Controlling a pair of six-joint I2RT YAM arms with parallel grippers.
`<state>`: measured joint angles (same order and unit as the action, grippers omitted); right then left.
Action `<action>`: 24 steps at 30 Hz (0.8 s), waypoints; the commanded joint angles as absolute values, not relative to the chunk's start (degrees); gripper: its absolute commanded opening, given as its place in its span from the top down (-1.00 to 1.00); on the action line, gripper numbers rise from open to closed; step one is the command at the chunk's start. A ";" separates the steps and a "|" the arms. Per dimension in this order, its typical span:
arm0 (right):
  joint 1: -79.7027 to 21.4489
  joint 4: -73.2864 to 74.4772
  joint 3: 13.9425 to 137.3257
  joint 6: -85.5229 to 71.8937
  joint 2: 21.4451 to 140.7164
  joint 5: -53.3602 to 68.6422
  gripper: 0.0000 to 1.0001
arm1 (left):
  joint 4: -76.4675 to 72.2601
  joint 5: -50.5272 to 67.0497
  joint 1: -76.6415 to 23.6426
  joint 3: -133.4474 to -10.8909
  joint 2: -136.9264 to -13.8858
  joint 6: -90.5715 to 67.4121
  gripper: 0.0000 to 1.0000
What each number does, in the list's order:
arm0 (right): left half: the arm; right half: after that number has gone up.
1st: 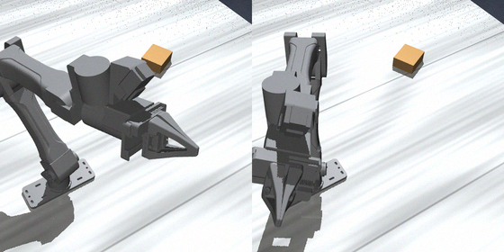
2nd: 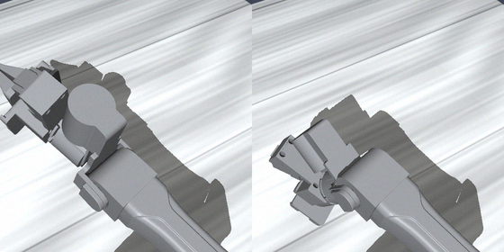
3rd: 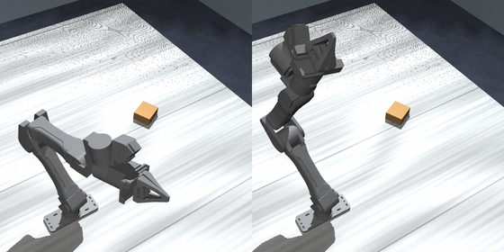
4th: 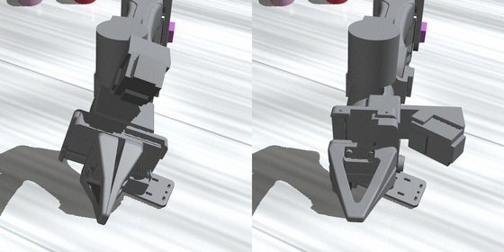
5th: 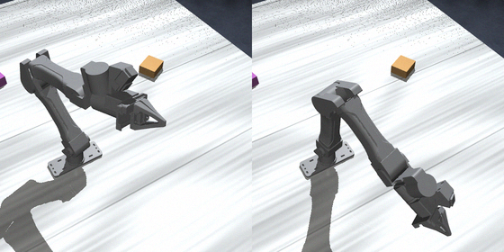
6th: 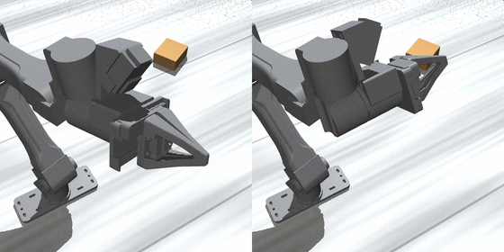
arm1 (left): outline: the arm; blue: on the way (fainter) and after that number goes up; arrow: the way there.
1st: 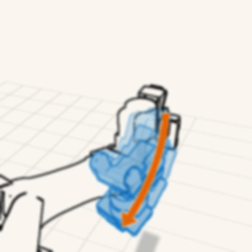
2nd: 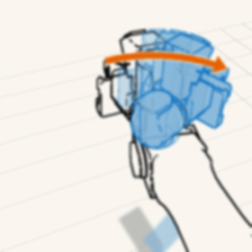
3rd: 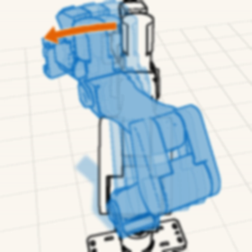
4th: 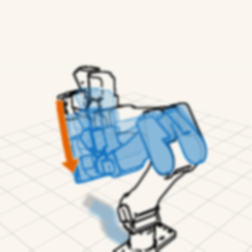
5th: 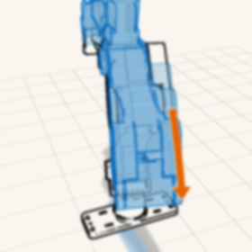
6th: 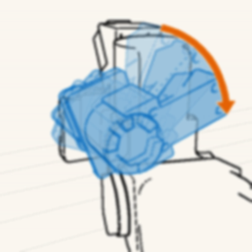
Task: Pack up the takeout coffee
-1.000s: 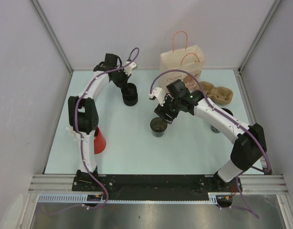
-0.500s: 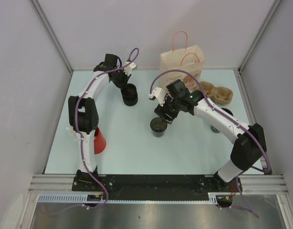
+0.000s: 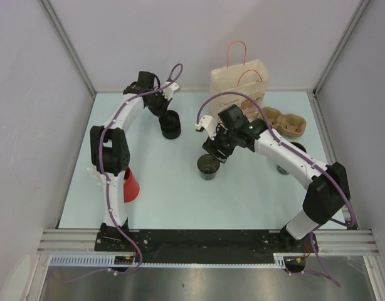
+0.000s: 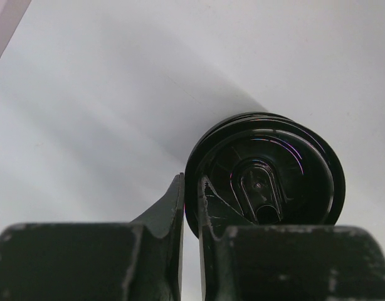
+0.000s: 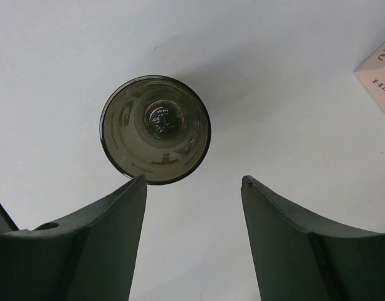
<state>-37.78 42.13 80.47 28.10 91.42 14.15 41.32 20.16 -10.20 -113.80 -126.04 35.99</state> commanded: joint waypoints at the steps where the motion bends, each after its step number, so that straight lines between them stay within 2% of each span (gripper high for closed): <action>1: -38.14 41.22 80.24 28.48 91.85 13.71 -0.32 | 41.66 21.71 -9.76 -114.61 -125.51 35.77 0.81; 4: -38.23 41.13 80.25 28.48 91.85 13.62 -0.32 | 42.01 22.15 -9.76 -114.78 -125.60 35.68 0.82; 7: -38.23 41.22 80.24 28.39 91.85 13.71 -0.32 | 42.19 22.24 -9.76 -114.79 -125.42 35.60 0.66; 13: -38.32 41.13 80.33 28.39 91.67 13.62 -0.33 | 42.54 21.80 -9.76 -114.87 -125.51 35.68 0.50; 24: -38.50 41.22 80.24 28.48 91.93 13.45 -0.33 | 41.92 21.45 -9.76 -114.43 -125.25 35.60 0.49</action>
<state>-38.11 42.13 80.47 28.08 91.72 13.96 42.61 20.21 -10.20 -113.80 -126.04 35.97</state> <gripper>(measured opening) 0.665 0.243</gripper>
